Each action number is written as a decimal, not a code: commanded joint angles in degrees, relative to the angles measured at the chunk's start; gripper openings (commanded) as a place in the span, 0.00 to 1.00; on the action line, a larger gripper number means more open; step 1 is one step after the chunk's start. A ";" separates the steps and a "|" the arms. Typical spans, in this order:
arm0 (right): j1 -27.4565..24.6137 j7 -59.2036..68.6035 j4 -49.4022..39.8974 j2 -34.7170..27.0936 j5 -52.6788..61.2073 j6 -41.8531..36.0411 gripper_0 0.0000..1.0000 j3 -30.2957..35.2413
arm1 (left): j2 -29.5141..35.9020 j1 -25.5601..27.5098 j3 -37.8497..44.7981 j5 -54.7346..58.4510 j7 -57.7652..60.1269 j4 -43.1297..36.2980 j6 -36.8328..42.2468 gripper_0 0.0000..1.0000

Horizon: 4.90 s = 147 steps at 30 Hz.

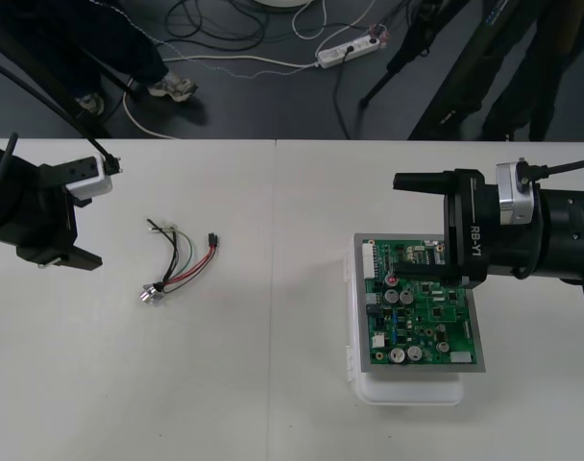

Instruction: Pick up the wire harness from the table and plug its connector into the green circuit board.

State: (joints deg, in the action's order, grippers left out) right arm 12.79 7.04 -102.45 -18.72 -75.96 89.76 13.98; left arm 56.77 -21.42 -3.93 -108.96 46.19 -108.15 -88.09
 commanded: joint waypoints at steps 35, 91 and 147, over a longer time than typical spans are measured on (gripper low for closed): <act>4.08 3.33 0.50 9.31 -1.56 0.24 1.00 -5.37 | -22.23 11.40 -2.57 -28.85 6.02 -2.68 -1.91 1.00; 4.35 3.69 0.50 11.51 -4.38 0.24 1.00 -5.98 | -30.49 10.52 1.56 -35.18 7.69 6.90 8.46 1.00; 4.26 2.63 0.50 11.51 -4.38 0.24 1.00 -5.46 | -30.58 7.10 -4.68 -38.08 9.45 14.28 16.28 1.00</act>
State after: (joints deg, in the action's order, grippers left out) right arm 15.33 11.25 -101.46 -8.15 -80.16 89.76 9.34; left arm 27.06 -12.13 -7.44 -146.69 50.82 -93.71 -74.19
